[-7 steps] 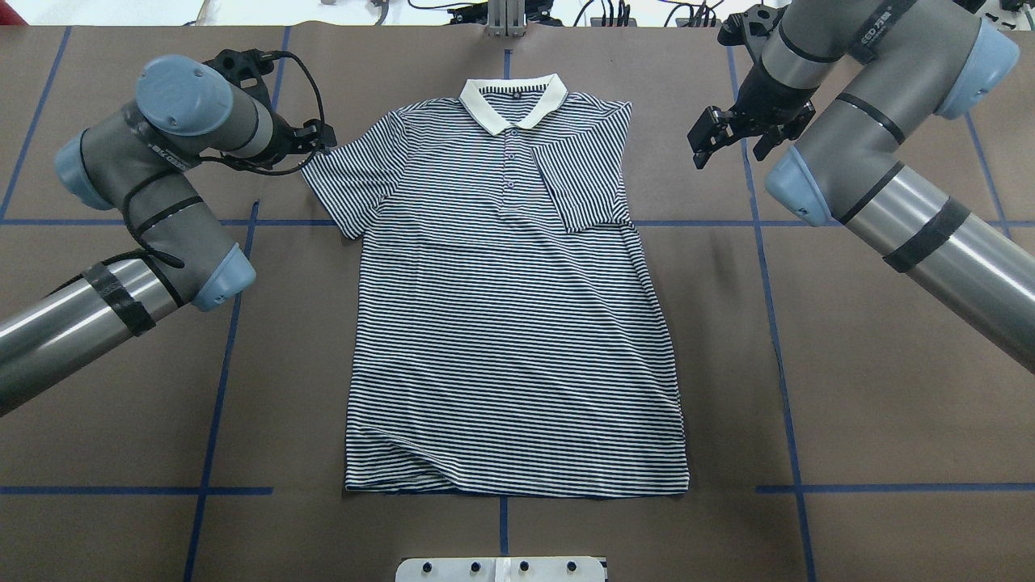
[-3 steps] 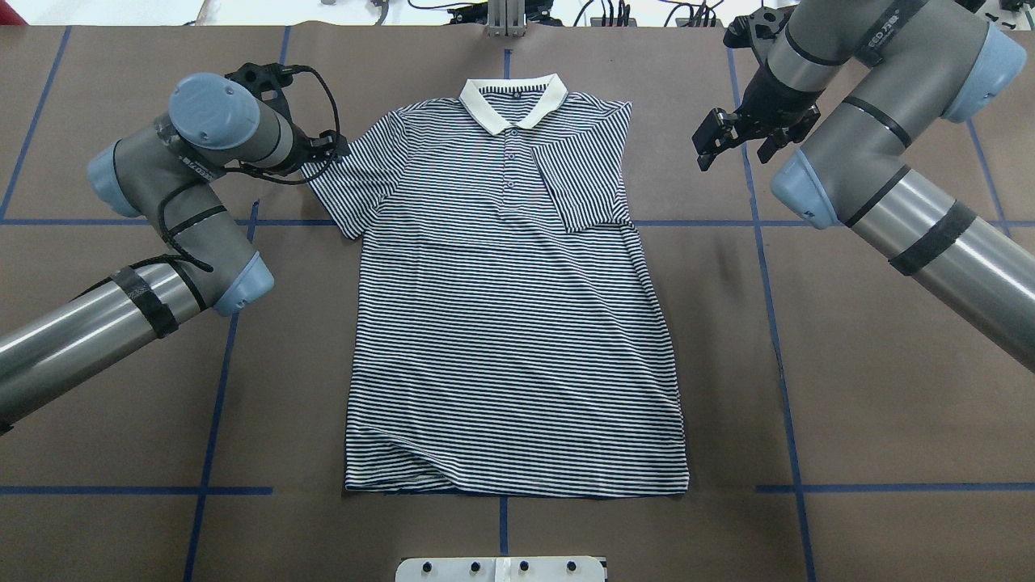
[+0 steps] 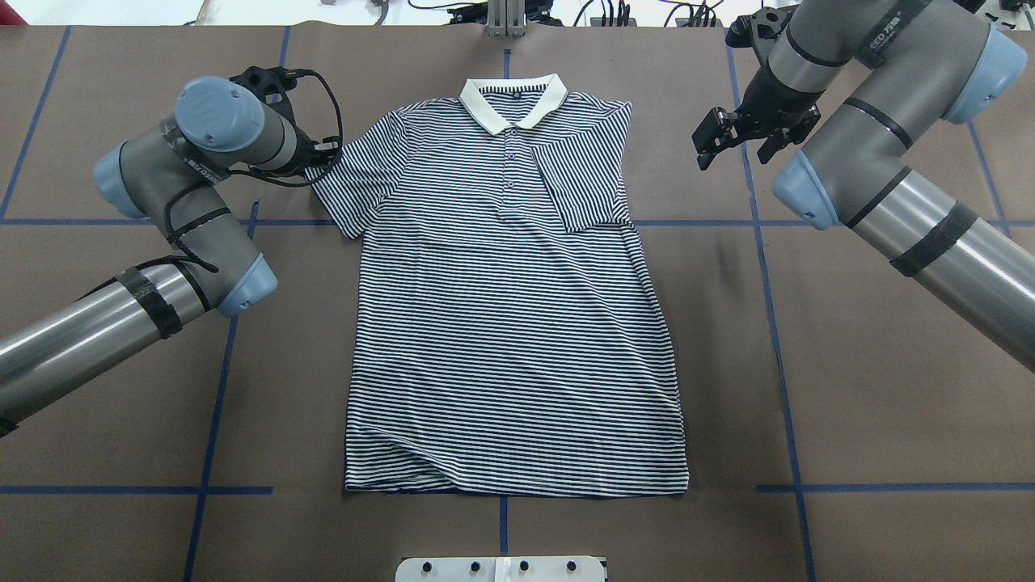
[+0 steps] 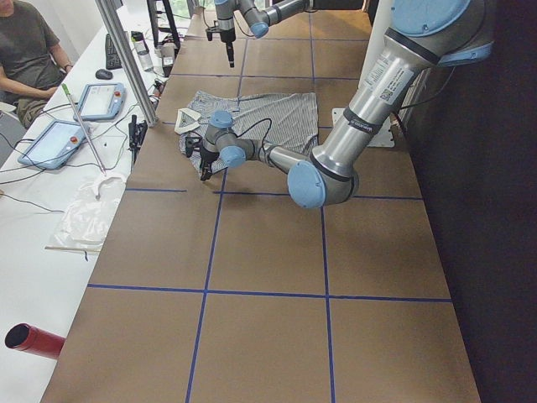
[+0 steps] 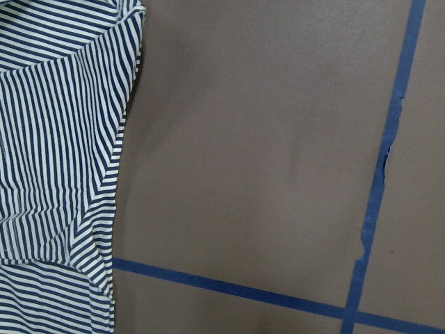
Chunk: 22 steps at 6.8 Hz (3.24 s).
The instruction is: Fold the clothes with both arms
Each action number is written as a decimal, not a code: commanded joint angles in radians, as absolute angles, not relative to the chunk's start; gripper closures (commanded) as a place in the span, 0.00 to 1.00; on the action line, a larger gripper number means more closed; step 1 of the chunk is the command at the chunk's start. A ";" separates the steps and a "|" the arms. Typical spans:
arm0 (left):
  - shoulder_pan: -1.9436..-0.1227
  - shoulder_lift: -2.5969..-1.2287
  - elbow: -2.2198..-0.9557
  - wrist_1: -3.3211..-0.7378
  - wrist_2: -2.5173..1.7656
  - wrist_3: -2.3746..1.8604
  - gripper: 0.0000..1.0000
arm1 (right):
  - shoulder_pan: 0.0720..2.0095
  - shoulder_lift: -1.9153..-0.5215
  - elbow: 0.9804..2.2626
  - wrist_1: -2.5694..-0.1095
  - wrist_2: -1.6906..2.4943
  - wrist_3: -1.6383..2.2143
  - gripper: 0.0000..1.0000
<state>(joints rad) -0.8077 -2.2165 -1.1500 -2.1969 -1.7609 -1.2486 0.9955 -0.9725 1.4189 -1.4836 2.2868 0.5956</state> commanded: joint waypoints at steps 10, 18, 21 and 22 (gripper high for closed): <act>-0.726 -2.569 -0.976 -2.089 -1.767 -1.606 1.00 | 1.020 -1.018 1.437 -1.456 2.287 0.594 0.00; -0.721 -2.386 -1.379 -1.931 -1.882 -1.534 0.00 | 0.848 -1.230 1.715 -1.292 2.142 1.010 0.00; -0.670 -2.215 -1.721 -1.746 -1.885 -1.428 0.00 | 0.497 -1.395 1.992 -1.292 1.880 1.381 0.00; -0.661 -2.198 -1.729 -1.744 -1.884 -1.430 0.00 | 0.397 -1.419 2.037 -1.292 1.800 1.464 0.00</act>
<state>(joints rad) -0.6719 -2.2275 -1.6888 -1.7662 -1.8846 -1.4371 0.5263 -1.3789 1.9700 -1.2916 1.9051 1.3509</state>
